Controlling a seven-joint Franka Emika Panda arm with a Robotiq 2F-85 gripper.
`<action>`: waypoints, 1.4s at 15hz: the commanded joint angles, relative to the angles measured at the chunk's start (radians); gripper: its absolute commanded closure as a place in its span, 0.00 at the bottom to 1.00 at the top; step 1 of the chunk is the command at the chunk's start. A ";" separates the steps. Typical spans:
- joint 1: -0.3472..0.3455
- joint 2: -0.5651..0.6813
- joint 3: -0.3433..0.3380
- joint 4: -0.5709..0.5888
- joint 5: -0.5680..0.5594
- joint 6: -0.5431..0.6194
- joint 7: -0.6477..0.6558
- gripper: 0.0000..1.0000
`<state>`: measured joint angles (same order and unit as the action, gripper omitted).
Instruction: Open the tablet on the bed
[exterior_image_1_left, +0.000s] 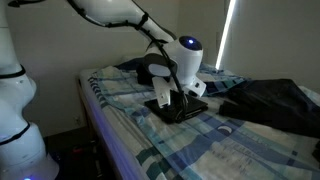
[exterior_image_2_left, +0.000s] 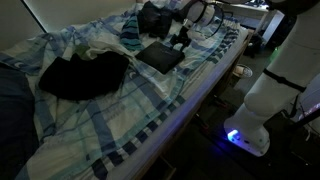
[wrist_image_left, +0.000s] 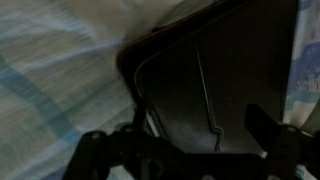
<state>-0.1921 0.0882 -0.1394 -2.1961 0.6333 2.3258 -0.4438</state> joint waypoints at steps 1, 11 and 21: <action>0.014 -0.047 0.015 -0.011 0.013 -0.029 0.027 0.00; 0.043 -0.101 0.012 0.003 0.030 -0.033 0.026 0.00; 0.093 -0.161 0.015 0.026 0.013 -0.029 0.025 0.00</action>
<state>-0.1110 -0.0439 -0.1347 -2.1811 0.6449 2.3182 -0.4433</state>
